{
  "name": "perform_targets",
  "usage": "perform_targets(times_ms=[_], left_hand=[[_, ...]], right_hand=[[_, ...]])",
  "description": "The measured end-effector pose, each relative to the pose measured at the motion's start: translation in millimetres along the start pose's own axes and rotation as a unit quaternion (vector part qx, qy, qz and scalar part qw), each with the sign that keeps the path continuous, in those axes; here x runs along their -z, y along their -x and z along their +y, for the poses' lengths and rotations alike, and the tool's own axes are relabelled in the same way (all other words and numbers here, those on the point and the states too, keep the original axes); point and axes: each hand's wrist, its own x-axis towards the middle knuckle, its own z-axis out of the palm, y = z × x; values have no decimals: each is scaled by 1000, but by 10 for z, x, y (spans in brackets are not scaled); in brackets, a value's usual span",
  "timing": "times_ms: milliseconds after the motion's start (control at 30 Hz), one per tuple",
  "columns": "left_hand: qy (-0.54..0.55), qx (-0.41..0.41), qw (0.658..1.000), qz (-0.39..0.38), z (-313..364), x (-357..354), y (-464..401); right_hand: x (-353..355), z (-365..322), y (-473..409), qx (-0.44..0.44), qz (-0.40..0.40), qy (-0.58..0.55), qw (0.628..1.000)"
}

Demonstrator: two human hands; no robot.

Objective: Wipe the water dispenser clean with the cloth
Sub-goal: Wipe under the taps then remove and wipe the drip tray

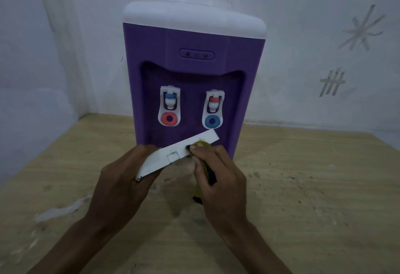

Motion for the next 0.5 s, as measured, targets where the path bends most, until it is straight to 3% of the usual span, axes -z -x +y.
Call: perform_targets(times_ms=[100, 167, 300, 433, 500], left_hand=[[-19, -14, 1000, 0, -32, 22, 4], [-24, -15, 1000, -14, -63, 51, 5], [-16, -13, 999, -35, -74, 56, 11], [-12, -30, 999, -37, -71, 49, -7], [-14, -35, 998, -45, -50, 49, 1]], right_hand=[[-46, -165, 60, 48, -28, -20, 998], [-37, -115, 42, 66, -39, 25, 997], [82, 173, -64, 12, -19, 103, 994], [236, 309, -141, -43, 55, 105, 992], [222, 299, -142, -39, 39, 91, 994]])
